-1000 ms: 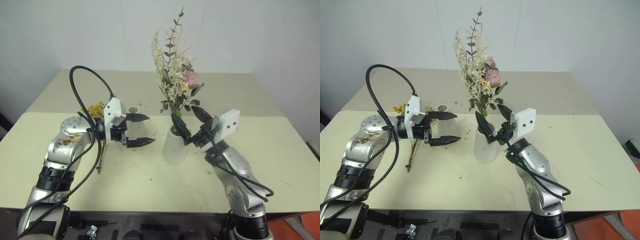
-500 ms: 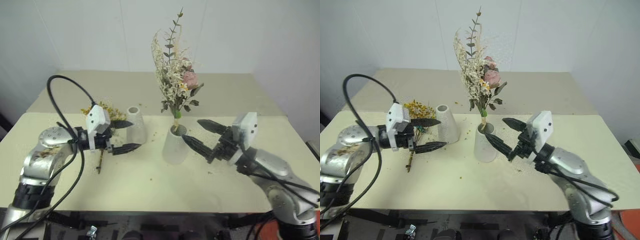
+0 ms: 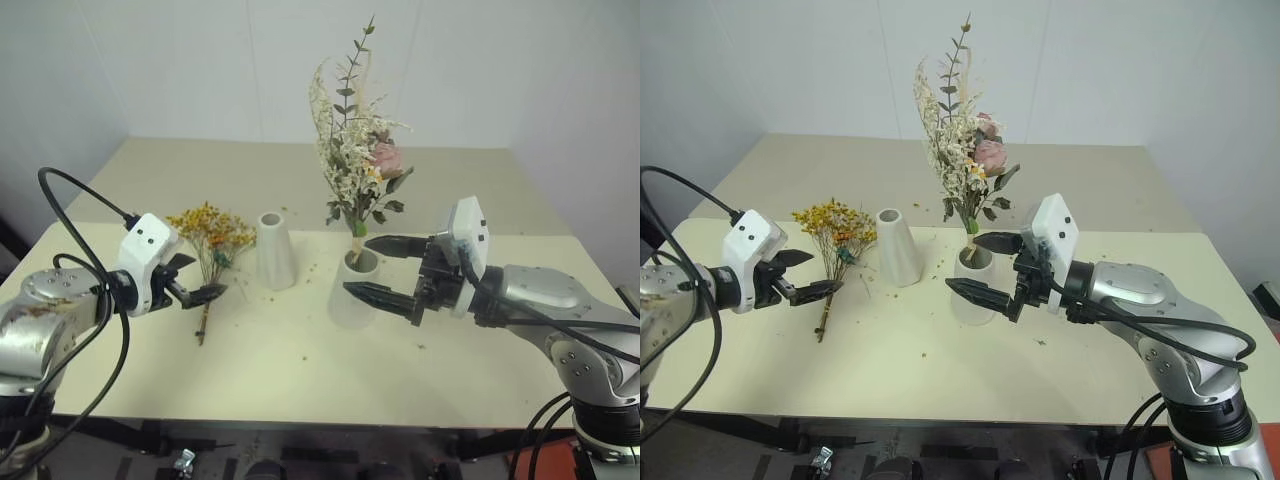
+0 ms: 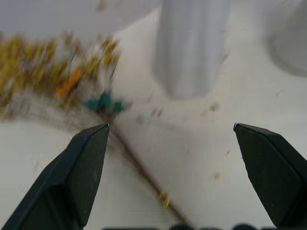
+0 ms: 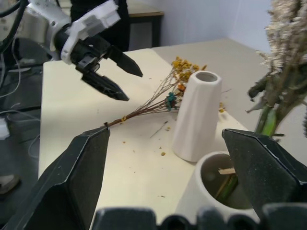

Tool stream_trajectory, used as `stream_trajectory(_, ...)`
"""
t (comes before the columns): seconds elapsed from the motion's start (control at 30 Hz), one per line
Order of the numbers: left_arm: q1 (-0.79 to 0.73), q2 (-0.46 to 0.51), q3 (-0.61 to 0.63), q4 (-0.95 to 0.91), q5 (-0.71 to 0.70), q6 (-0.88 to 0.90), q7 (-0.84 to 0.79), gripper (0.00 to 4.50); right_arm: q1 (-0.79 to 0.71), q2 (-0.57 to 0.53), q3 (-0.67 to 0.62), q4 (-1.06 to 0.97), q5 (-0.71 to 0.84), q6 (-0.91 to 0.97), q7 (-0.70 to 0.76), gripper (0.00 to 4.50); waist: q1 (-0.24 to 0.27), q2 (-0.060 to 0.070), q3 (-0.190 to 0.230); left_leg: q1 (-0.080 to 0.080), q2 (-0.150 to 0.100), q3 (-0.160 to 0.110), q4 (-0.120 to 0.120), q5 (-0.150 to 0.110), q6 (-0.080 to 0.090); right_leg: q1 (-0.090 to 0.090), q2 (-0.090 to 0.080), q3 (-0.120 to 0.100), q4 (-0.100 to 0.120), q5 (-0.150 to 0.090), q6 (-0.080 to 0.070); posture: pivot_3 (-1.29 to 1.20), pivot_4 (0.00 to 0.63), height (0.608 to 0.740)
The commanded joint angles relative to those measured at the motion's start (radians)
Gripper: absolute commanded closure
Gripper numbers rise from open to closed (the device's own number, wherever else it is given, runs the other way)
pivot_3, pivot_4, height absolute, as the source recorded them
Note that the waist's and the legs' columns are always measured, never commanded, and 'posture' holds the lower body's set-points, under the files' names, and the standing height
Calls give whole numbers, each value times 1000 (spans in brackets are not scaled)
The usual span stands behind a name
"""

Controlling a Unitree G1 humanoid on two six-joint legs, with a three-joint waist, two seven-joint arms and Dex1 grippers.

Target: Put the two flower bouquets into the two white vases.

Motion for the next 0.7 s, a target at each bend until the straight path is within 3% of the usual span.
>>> stream_trajectory(0.03,-92,41,-71,-6,3,199,52,0,-36,7,-1,-3,8,-3,20,58,-1,0,0,0,0,0,0,0,0,0,0,0,0,0,0,0,150,740)
stream_trajectory(0.2,-257,-64,-167,130,47,359,164,0,-43,23,30,2,-21,-19,36,58,0,0,0,0,0,0,0,0,0,0,0,0,1,0,0,0,150,740)
stream_trajectory(0.43,-367,-184,-220,338,127,414,280,0,-38,38,29,-14,-39,-22,30,58,-8,-1,0,-3,-1,0,0,0,0,-3,0,0,1,0,0,0,150,740)
stream_trajectory(0.53,-381,-204,-227,389,134,411,285,551,-33,38,25,-22,-41,-23,30,0,-7,-1,0,-4,-1,0,0,0,0,-5,0,0,1,0,0,0,150,740)
stream_trajectory(0.7,-372,-235,-234,429,150,389,302,2006,-36,30,28,-27,-53,-24,40,0,-4,-1,0,-4,-1,0,0,0,0,-5,0,0,1,0,0,0,150,740)
